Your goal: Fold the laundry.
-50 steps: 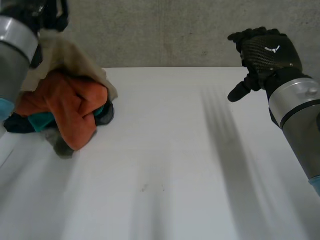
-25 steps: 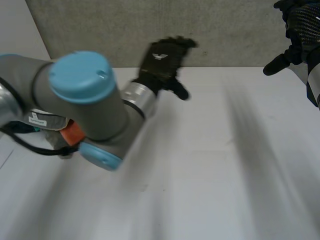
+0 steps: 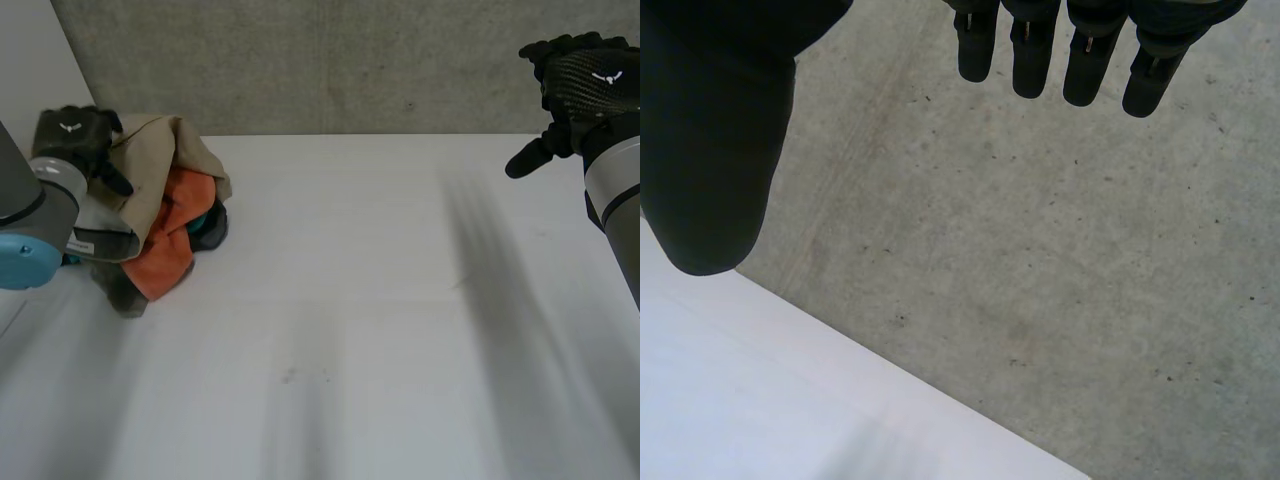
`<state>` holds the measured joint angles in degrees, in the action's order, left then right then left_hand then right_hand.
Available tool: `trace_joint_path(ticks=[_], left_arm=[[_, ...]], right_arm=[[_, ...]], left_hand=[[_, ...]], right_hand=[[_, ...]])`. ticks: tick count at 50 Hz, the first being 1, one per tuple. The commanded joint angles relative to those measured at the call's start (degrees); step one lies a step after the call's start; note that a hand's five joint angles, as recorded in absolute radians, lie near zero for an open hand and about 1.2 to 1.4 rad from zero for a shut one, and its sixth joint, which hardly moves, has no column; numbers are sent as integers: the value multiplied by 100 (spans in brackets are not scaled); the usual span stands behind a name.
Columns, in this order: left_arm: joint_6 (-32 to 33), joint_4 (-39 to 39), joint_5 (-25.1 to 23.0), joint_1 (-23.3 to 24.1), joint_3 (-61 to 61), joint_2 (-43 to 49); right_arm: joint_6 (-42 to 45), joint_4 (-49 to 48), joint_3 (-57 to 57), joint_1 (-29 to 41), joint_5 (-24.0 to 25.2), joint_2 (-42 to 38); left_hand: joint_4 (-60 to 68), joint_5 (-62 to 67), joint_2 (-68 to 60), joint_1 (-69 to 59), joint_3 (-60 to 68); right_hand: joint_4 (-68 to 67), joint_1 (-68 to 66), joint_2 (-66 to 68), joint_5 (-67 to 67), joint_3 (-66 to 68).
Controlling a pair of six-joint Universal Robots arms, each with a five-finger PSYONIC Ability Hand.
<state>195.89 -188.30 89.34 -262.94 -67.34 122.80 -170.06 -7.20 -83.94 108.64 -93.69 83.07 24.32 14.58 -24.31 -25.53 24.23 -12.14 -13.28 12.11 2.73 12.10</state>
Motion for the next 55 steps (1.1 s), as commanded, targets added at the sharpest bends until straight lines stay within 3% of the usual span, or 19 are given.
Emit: trace_joint_path(ticks=[1,5,9,13,16,25,33,34,36,37,38,40,45,55], left_arm=[[-24,-31,-303,-29,230,236],[-24,-127,-145,85,344,113],[-68,-338,83,357,564,-650],[-121,-576,101,770,757,-1319],[-174,-673,49,1349,1064,-1496],[-428,-690,5,3062,1873,-795],[-613,-725,-22,3504,1971,182],[-613,-708,-13,3495,1936,191],[-587,-690,5,3460,1813,183],[-569,-655,48,3408,1638,183],[-561,-646,92,3355,1541,174],[-534,-620,206,3136,1304,104],[-446,-497,602,1846,373,-668],[-429,144,567,377,-60,-776]], right_arm=[[-1,0,-34,-1,0,-2],[8,-9,-26,-1,0,7],[17,-9,9,-1,0,16],[96,-9,53,-1,0,25],[148,-9,80,-53,-9,25],[157,-27,212,-115,-35,95],[157,-9,256,-476,0,174],[149,0,256,-485,0,174],[149,-9,264,-502,9,174],[149,-9,264,-502,9,174],[149,-9,264,-502,9,174],[149,-9,264,-485,17,174],[149,0,256,-467,158,165],[157,0,150,-370,202,43]], left_hand=[[5568,5541,-5569,-5447,5576],[5568,5542,-5569,-5447,5577],[5568,5542,-5569,-5447,5577],[5568,5542,-5569,-5447,5577],[5568,5542,-5569,-5447,5577],[5568,5542,-5569,-5447,5577],[5568,5542,-5569,-5447,5577],[5568,5542,-5569,-5447,5577],[2242,2216,-2243,-2121,2251],[-624,-651,623,745,-616],[-1103,-1129,1102,1223,-1094],[-1141,-1168,1140,1262,-1133],[-1158,-1185,1157,1279,-1150],[-939,-966,939,1060,-931]], right_hand=[[214,328,-211,-273,-210],[214,328,-211,-273,-210],[214,328,-211,-273,-210],[214,328,-211,-273,-210],[214,328,-211,-273,-210],[214,328,-211,-273,-210],[214,328,-211,-273,-210],[214,328,-211,-273,-210],[214,328,-211,-273,-210],[214,328,-211,-273,-210],[214,328,-211,-273,-210],[214,328,-211,-273,-210],[214,328,-211,-273,-210],[214,328,-211,-273,-210]])
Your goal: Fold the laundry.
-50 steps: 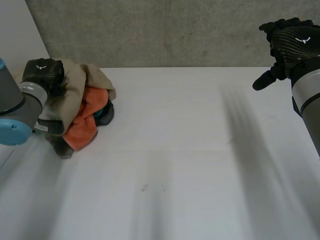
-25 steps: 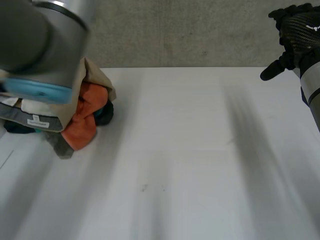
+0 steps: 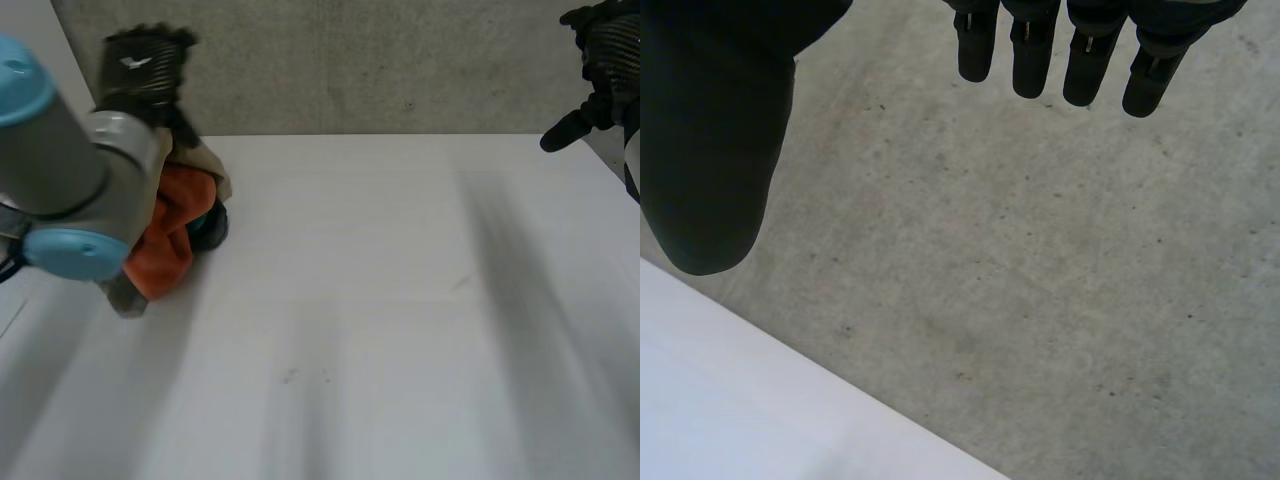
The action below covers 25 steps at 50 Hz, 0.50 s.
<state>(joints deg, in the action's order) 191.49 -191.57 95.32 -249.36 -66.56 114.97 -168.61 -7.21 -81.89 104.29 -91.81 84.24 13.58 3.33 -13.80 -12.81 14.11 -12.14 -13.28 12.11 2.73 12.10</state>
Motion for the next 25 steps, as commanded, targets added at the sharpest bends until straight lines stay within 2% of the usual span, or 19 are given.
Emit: trace_joint_path(ticks=[1,2,4,9,12,15,16,17,22,25], left_arm=[[11,533,-31,-1149,-121,52],[11,612,-65,-1429,-86,209],[11,682,-188,-1642,2,420],[2,814,-916,-1862,511,1061],[-6,832,-1137,-1932,705,1308],[-24,850,-1278,-2020,881,1528],[-24,850,-1287,-2012,908,1555],[-41,841,-1287,-2003,925,1564],[-50,788,-1217,-1942,952,1450],[-77,744,-1208,-1837,1013,899]], right_arm=[[12,1,-56,65,14,-101],[12,1,-56,65,14,-118],[12,1,-64,65,6,-188],[12,1,-91,74,6,-250],[21,1,-135,109,6,-320],[39,1,-135,135,6,-364],[65,1,-135,144,-3,-382],[83,1,-143,144,-3,-391],[118,1,-135,144,-3,-400],[118,1,-108,144,-3,-400]], left_hand=[[168,193,-146,-245,114],[418,443,-396,-495,365],[638,663,-616,-715,585],[924,949,-902,-1001,871],[1327,1352,-1305,-1404,1274],[3306,3331,-3284,-3383,3253],[4329,4355,-4307,-4407,4276],[6619,6644,-6597,-6696,6566],[6642,6667,-6620,-6719,6589],[6642,6667,-6620,-6719,6589]], right_hand=[[214,328,-211,-273,-210],[214,328,-211,-273,-210],[214,328,-211,-273,-210],[214,328,-211,-273,-210],[214,328,-211,-273,-210],[214,328,-211,-273,-210],[214,328,-211,-273,-210],[214,328,-211,-273,-210],[214,328,-211,-273,-210],[214,328,-211,-273,-210]])
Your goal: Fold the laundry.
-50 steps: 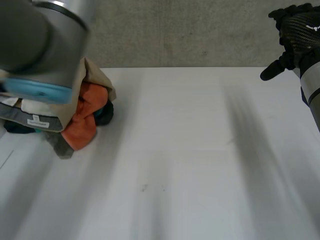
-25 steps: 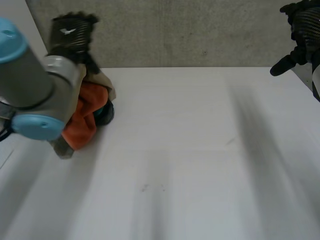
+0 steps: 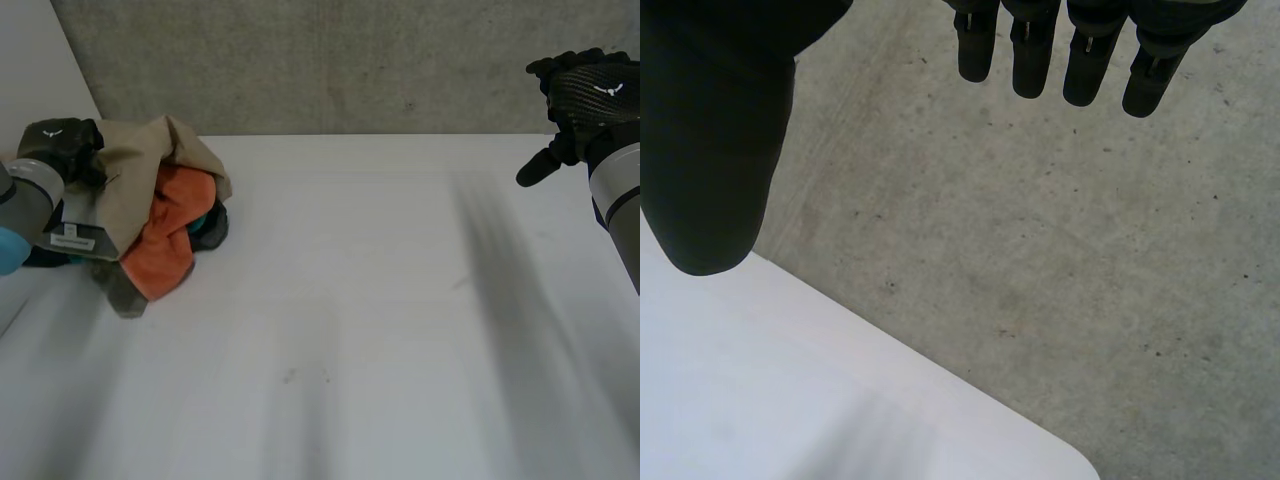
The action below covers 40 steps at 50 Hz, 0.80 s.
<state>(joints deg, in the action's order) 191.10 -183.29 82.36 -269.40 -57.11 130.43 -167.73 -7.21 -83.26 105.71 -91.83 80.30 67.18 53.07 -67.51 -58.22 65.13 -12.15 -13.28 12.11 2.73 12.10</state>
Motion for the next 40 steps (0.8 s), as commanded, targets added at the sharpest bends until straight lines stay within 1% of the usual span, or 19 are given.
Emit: trace_joint_path(ticks=[1,3,6,8,11,15,16,18,19,22,23,30,31,34,35,37,38,39,40], left_arm=[[-37,-119,96,194,77,-824],[-55,-225,113,256,112,-1193],[-178,-559,131,502,270,-1774],[-335,-708,131,790,462,-2098],[-494,-726,131,1081,709,-2302],[-749,-735,131,1670,1201,-2355],[-828,-744,122,1950,1315,-2294],[-898,-744,113,2232,1404,-2171],[-925,-744,96,2547,1482,-1979],[-934,-744,104,3006,1588,-1653],[-934,-744,113,3242,1615,-1417],[-969,-726,78,4122,1527,-239],[-986,-726,69,4297,1492,111],[-1065,-700,52,4483,1474,762],[-1083,-674,52,4510,1474,922],[-1083,-595,52,4536,1439,1168],[-1048,-455,52,4563,1396,1308],[-1039,-367,52,4572,1361,1336],[-1039,-305,52,4554,1334,1336]], right_arm=[[29,0,38,2,-2,-5],[29,0,56,-7,7,-5],[29,0,65,-7,-2,-5],[29,0,82,-7,-2,3],[21,0,108,-42,-2,12],[12,-9,126,-77,-19,56],[12,-9,135,-77,-19,65],[3,-18,178,-95,-37,74],[3,-18,188,-95,-37,74],[3,-26,249,-147,-54,82],[3,-26,267,-182,-54,82],[-15,-18,381,-648,-37,126],[-23,-18,398,-683,-37,126],[-15,-9,442,-806,-19,126],[-15,-9,442,-833,-10,126],[-6,0,469,-903,16,65],[3,0,478,-921,16,47],[3,0,478,-930,16,30],[12,0,478,-921,16,4]], left_hand=[[1282,1693,-1249,-2178,1487],[1282,1693,-1249,-2178,1487],[1282,1693,-1249,-2178,1487],[1282,1693,-1249,-2178,1487],[1282,1693,-1249,-2178,1487],[1282,1693,-1249,-2178,1487],[1282,1693,-1249,-2178,1487],[1282,1693,-1249,-2178,1487],[1282,1693,-1249,-2178,1487],[1282,1693,-1249,-2178,1487],[1282,1693,-1249,-2178,1487],[1282,1693,-1249,-2178,1487],[1282,1693,-1249,-2178,1487],[1282,1693,-1249,-2178,1487],[1001,1412,-968,-1897,1206],[-2082,-1670,2114,1185,-1876],[-4362,-3950,4394,3465,-4156],[-4851,-4440,4883,3955,-4645],[-4989,-4578,5022,4093,-4783]], right_hand=[[215,328,-211,-273,-210],[215,328,-211,-273,-210],[215,328,-211,-273,-210],[215,328,-211,-273,-210],[215,328,-211,-273,-210],[215,328,-211,-273,-210],[215,328,-211,-273,-210],[215,328,-211,-273,-210],[215,328,-211,-273,-210],[215,328,-211,-273,-210],[215,328,-211,-273,-210],[215,328,-211,-273,-210],[215,328,-211,-273,-210],[215,328,-211,-273,-210],[215,328,-211,-273,-210],[215,328,-211,-273,-210],[215,328,-211,-273,-210],[215,328,-211,-273,-210],[215,328,-211,-273,-210]])
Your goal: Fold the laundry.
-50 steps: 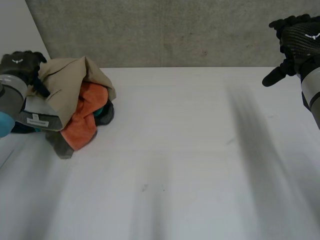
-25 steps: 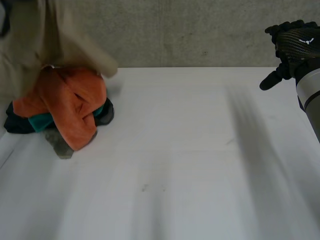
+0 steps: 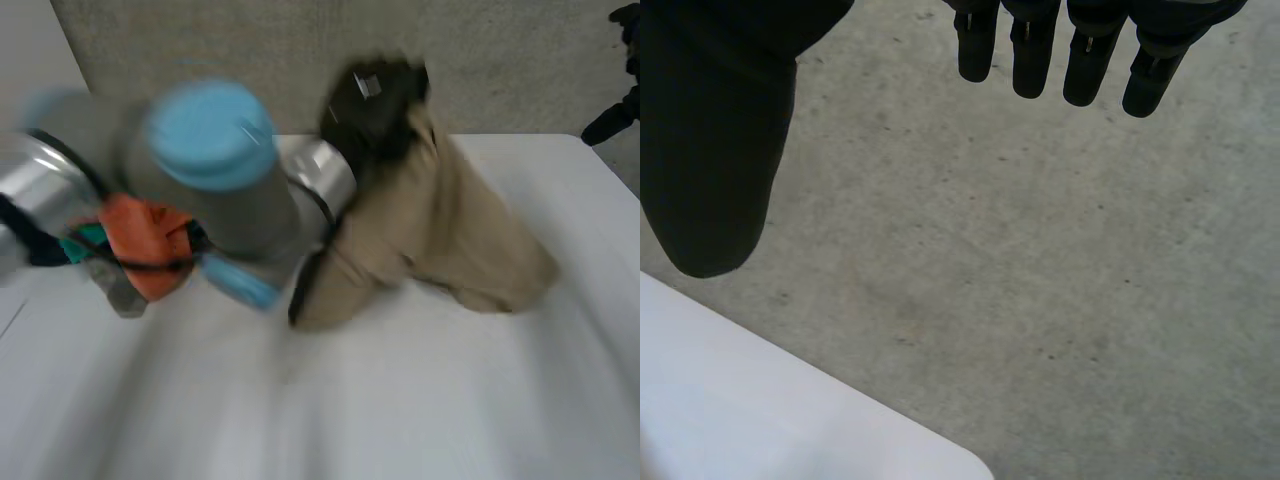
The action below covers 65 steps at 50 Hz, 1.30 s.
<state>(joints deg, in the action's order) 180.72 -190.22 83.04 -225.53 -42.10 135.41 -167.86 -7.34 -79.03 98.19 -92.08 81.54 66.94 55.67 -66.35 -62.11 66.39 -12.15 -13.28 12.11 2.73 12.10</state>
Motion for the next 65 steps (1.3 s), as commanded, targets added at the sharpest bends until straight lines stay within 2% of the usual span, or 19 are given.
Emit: trace_joint_path(ticks=[1,5,11,17,24,28,34,37,41,50,53,55,56,57,58,59,62,65], left_arm=[[-19,441,-16,150,-202,829],[-19,608,-16,124,-325,628],[-54,600,2,-438,-1141,-831],[-28,547,10,-746,-2055,-1806],[-1,679,28,-975,-2979,-1992],[16,714,28,-975,-3506,-1992],[25,153,-16,-878,-3665,-1756],[112,-286,-42,-843,-3491,-1405],[367,-499,-60,-720,-3095,-983],[1229,-517,-262,-430,-1785,371],[1264,-481,-411,-377,-1425,696],[1255,-403,-534,-333,-1293,846],[1247,-376,-560,-325,-1266,873],[1247,-341,-561,-316,-1248,890],[1247,-323,-535,-316,-1248,890],[1247,-306,-508,-316,-1248,882],[1255,-271,-245,-298,-1310,759],[1299,-183,351,-351,-1537,181]], right_arm=[[25,22,63,-169,50,-199],[130,101,142,-134,59,-375],[665,346,159,-108,295,-358],[1773,1374,133,-81,691,-261],[2704,2245,-322,85,736,-305],[2732,1887,-665,191,744,-471],[2636,981,-1307,174,727,-665],[2416,296,-1703,182,709,-683],[1907,-600,-2151,165,595,-736],[975,-892,-2267,218,156,-1315],[842,-910,-2152,226,129,-1526],[807,-919,-1978,244,129,-1780],[807,-910,-1889,253,120,-1877],[798,-892,-1784,261,112,-1965],[781,-866,-1679,262,103,-2053],[781,-857,-1451,270,94,-2202],[798,-875,-1072,270,120,-2353],[798,-936,-230,270,120,-2554]], left_hand=[[-4982,-4856,4924,4500,-4928],[-5083,-4957,5025,4601,-5029],[-5083,-4957,5025,4601,-5029],[-5100,-4974,5042,4618,-5046],[-5067,-4940,5008,4584,-5012],[-5050,-4924,4992,4567,-4995],[-5218,-5092,5160,4735,-5164],[-5184,-5058,5126,4702,-5130],[-5218,-5092,5160,4735,-5163],[-5202,-5075,5143,4719,-5147],[-4749,-4623,4691,4267,-4695],[-3105,-2979,3047,2623,-3051],[-2283,-2156,2224,1800,-2228],[-426,-300,368,-57,-371],[442,568,-500,-924,496],[1283,1409,-1341,-1766,1338],[1306,1433,-1365,-1789,1361],[1306,1433,-1365,-1789,1361]], right_hand=[[215,328,-211,-273,-210],[215,328,-211,-273,-210],[215,328,-211,-273,-210],[215,328,-211,-273,-210],[215,328,-211,-273,-210],[215,328,-211,-273,-210],[215,328,-211,-273,-210],[215,328,-211,-273,-210],[215,328,-211,-273,-210],[215,328,-211,-273,-210],[215,328,-211,-273,-210],[194,307,-190,-252,-189],[-160,-47,164,102,165],[-580,-467,583,522,585],[-1200,-1087,1204,1142,1205],[-3121,-3008,3125,3064,3126],[-6775,-6662,6779,6717,6780],[-6785,-6672,6789,6727,6790]])
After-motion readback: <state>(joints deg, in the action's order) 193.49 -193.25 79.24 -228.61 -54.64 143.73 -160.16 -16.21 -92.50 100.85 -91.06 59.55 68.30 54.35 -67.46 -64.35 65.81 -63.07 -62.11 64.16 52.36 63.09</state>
